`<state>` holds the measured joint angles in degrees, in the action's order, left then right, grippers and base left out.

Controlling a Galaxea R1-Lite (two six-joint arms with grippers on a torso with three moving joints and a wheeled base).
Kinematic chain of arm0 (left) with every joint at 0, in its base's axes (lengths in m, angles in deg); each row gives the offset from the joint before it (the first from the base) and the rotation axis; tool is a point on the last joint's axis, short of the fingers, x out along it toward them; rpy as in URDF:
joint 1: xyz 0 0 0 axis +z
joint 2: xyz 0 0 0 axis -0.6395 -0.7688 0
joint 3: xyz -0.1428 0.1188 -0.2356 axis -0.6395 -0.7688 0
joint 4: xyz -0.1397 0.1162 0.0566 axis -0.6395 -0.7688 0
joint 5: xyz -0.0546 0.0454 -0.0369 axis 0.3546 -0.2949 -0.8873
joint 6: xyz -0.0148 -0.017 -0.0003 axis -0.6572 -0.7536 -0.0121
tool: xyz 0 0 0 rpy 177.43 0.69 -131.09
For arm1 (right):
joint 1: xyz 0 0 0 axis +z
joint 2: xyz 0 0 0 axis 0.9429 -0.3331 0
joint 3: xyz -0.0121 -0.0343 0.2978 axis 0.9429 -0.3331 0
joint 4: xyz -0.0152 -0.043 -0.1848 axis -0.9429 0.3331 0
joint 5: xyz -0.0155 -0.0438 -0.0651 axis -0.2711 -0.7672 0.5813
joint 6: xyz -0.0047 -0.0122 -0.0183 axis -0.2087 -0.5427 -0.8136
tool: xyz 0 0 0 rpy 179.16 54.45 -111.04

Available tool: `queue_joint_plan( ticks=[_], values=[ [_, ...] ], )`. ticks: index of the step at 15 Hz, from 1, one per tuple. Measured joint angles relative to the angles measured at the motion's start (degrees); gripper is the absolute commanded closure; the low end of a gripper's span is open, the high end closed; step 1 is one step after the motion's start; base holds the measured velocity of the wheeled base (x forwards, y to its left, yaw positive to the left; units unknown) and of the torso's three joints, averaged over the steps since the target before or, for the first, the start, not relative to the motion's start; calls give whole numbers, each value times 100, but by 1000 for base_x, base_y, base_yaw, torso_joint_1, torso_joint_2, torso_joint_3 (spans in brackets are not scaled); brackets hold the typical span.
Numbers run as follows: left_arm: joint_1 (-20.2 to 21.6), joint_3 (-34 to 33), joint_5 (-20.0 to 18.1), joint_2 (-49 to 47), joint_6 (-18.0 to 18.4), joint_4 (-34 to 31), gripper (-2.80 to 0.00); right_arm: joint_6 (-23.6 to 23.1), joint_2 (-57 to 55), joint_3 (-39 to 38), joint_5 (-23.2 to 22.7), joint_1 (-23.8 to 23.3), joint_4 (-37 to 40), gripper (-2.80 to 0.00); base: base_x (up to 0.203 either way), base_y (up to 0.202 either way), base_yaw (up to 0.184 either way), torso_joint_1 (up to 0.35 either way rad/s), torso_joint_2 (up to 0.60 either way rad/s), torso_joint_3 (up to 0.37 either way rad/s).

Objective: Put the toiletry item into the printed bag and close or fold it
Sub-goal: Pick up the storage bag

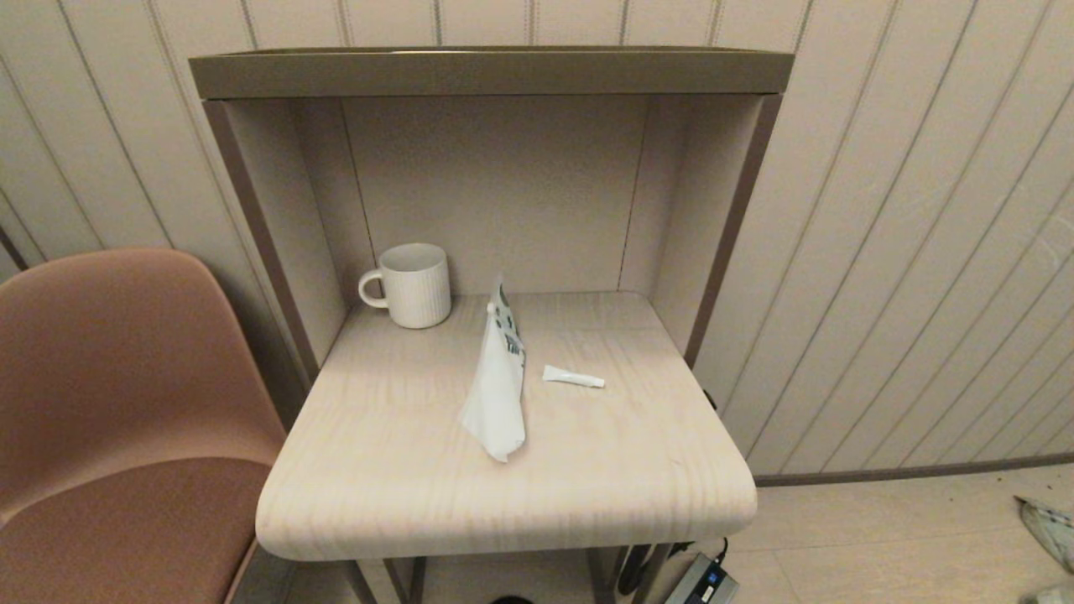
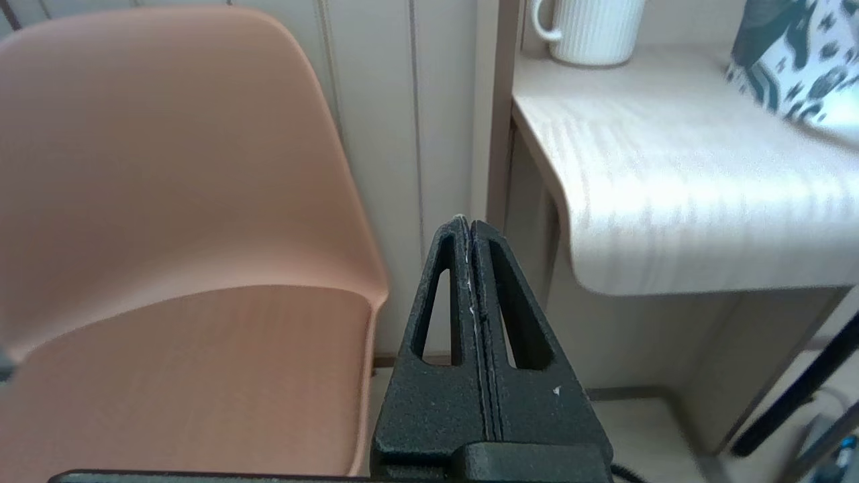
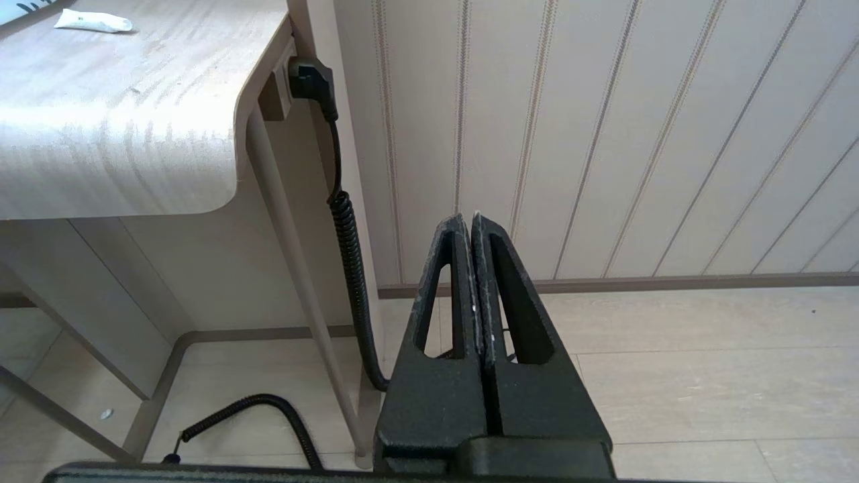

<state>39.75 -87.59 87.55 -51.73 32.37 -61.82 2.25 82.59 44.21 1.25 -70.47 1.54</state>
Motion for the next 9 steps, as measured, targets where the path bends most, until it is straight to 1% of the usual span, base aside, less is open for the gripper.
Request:
queue_joint_plan(
  ticks=[2, 3, 4, 5, 7, 9],
  values=[
    [2, 0, -58, -25, 403, -30, 0, -5, 0, 0, -6, 0, -2, 0, 0, 0, 0, 0, 0, 0],
    [2, 59, -91, -100, 525, -52, 0, -5, 0, 0, -6, 0, -2, 0, 0, 0, 0, 0, 0, 0],
    [2, 285, -140, -246, 555, -42, 0, -9, 0, 0, -6, 0, -5, 0, 0, 0, 0, 0, 0, 0],
    [2, 681, -204, -501, 542, -27, 0, -11, 2, 0, -6, 0, -5, 0, 0, 0, 0, 0, 0, 0],
    [2, 1602, -452, -1316, 369, -11, 0, -13, 2, 0, -9, 0, -5, 0, 0, 0, 0, 0, 0, 0],
    [2, 2411, -1025, -2400, 222, -4, 0, -12, 2, 0, -6, 0, -5, 0, 0, 0, 0, 0, 0, 0]
  ],
)
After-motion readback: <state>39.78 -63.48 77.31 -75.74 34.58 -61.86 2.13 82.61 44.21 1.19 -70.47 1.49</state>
